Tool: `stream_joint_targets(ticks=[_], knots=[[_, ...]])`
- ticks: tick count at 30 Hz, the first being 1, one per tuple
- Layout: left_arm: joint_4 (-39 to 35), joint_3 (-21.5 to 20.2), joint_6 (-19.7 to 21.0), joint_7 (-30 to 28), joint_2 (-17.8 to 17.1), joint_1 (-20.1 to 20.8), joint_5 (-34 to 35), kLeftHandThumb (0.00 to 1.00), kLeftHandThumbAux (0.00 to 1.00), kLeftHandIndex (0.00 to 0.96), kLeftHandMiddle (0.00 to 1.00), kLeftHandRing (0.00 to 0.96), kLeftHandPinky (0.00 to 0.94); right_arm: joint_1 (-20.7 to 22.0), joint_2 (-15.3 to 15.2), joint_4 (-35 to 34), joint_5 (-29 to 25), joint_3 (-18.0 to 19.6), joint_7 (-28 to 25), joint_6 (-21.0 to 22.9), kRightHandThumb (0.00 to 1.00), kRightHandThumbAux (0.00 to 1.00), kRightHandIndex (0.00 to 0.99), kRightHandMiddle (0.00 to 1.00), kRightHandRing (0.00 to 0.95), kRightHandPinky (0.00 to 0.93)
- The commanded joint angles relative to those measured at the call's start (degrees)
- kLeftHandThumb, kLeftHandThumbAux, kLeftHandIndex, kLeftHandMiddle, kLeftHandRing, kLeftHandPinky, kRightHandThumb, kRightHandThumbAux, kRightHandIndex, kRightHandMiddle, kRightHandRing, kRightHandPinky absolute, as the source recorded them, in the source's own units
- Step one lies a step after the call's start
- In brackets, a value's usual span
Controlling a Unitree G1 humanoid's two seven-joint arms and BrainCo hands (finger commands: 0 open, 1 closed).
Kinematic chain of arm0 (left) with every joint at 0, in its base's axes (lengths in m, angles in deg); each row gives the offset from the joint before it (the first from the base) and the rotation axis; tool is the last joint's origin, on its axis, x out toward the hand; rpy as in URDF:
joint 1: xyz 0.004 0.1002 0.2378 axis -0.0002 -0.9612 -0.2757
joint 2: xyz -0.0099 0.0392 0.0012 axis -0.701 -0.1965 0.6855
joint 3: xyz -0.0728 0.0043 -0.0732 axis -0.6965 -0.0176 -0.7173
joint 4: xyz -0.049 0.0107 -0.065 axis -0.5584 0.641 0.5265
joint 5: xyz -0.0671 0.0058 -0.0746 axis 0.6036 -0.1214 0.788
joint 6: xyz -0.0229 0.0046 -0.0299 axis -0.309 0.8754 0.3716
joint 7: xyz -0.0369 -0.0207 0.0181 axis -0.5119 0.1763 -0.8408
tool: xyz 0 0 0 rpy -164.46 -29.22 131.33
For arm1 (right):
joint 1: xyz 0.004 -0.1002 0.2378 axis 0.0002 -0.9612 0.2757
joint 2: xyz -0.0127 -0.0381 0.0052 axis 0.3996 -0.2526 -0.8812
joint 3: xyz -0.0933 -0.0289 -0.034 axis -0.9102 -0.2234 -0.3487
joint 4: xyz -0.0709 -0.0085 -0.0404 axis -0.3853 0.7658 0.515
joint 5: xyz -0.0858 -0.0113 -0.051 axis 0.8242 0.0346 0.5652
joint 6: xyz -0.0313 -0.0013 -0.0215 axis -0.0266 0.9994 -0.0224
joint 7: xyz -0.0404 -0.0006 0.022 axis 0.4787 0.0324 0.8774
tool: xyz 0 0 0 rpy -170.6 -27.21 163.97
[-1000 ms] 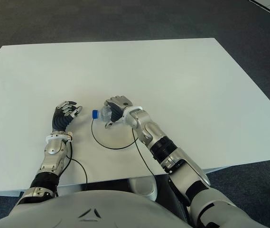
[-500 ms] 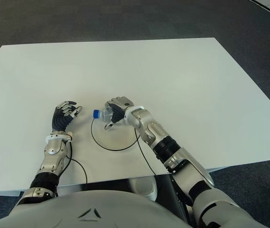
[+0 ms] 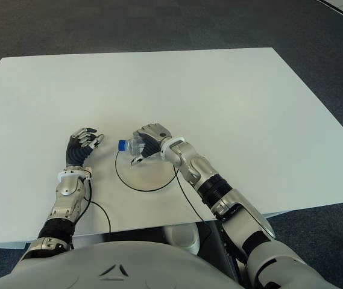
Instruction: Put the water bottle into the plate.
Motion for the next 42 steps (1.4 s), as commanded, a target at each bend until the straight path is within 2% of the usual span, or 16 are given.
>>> stream_joint_targets(ticks=[1, 28, 34, 42], knots=[[3.0, 0.0, 4.5, -0.3, 0.6, -2.0, 0.2, 0.709, 0.715, 0.433, 0.607, 0.593, 0.559, -1.6, -0.4, 1.5, 0.6, -0.7, 1.5, -1.4, 0.006, 0.515, 0.0, 0.0, 0.0, 0.0], [3.2, 0.1, 3.2, -1.0, 0.4, -2.0, 0.3, 0.707, 0.716, 0.432, 0.611, 0.602, 0.574, -2.4, -0.7, 2.1, 3.4, -0.6, 10.1, -3.7, 0.038, 0.458, 0.0, 0.0, 0.0, 0.0], [3.4, 0.3, 2.9, -0.1, 0.4, -2.0, -0.4, 0.708, 0.716, 0.433, 0.614, 0.602, 0.571, -2.6, -1.0, 1.5, 5.1, -0.4, 14.2, -4.5, 0.026, 0.408, 0.0, 0.0, 0.0, 0.0], [3.7, 0.5, 2.8, 0.5, 0.2, -1.9, -1.5, 0.708, 0.716, 0.433, 0.611, 0.596, 0.568, -3.0, -0.6, 1.9, 4.3, 0.6, 18.6, -5.9, 0.016, 0.372, 0.0, 0.0, 0.0, 0.0]])
